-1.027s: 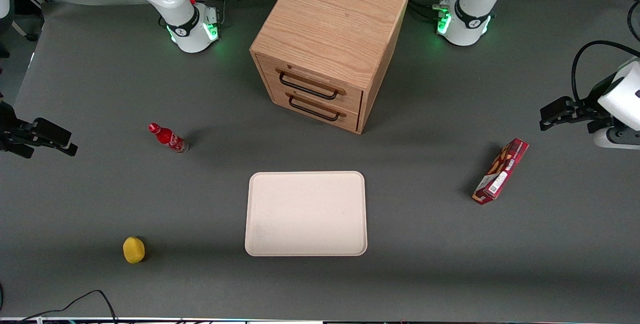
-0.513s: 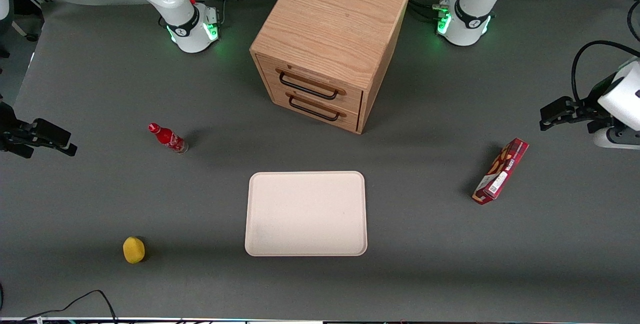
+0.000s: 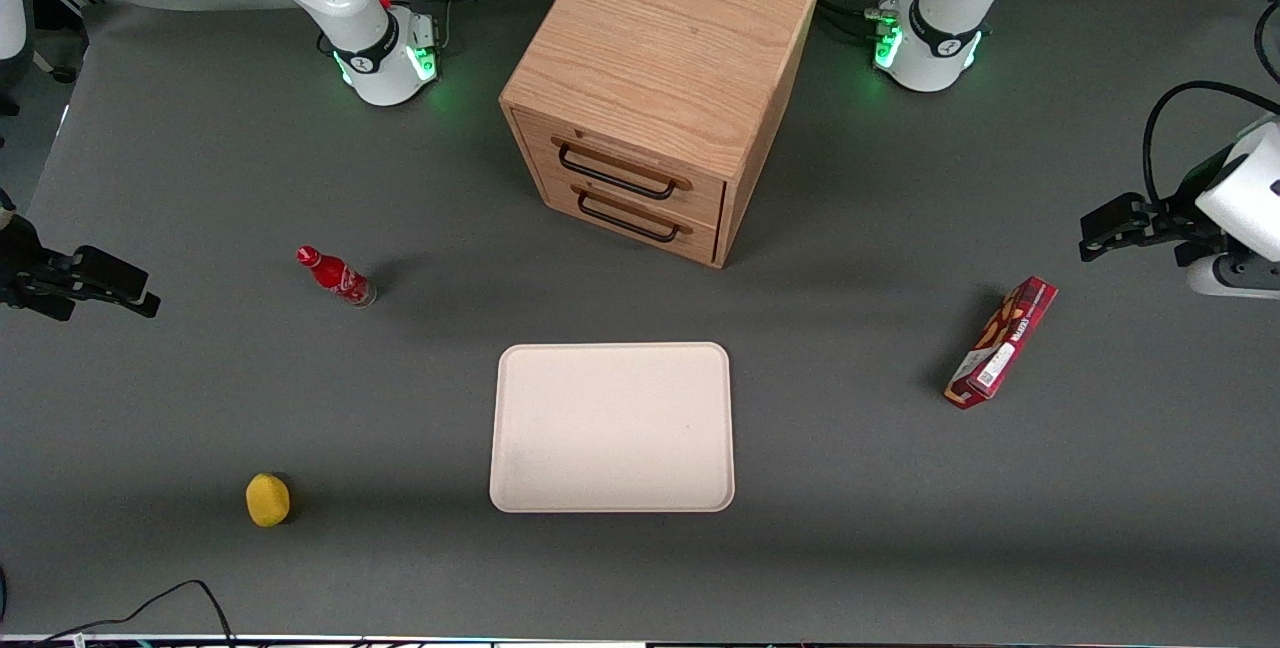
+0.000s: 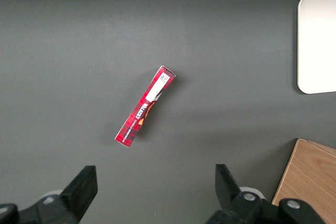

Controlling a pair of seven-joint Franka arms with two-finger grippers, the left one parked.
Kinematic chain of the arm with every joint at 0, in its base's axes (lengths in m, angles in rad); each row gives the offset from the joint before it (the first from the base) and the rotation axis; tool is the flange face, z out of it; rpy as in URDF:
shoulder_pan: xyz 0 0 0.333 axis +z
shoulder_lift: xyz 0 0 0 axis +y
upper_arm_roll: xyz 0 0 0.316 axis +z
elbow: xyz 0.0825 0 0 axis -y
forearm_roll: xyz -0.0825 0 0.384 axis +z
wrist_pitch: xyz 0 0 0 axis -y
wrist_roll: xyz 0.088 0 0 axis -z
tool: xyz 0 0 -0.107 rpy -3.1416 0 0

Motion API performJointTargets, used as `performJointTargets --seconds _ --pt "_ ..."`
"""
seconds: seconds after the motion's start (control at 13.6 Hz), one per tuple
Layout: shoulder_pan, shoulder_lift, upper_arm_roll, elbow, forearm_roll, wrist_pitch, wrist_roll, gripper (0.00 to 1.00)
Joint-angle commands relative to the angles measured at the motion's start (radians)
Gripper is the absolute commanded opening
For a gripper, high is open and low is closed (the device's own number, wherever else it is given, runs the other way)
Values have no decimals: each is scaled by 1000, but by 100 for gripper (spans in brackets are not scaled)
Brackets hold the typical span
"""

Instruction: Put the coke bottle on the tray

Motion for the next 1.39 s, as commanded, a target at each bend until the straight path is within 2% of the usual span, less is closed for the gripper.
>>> performJointTargets --seconds 0.0,0.88,1.17,1.32 --pt "-5 -17 2 -22 11 -10 -6 100" --pt "-17 -3 7 -38 15 -16 -21 100" --pt "-9 -4 16 -136 20 -1 -19 100" --pt "-11 -32 33 -244 20 99 -21 100"
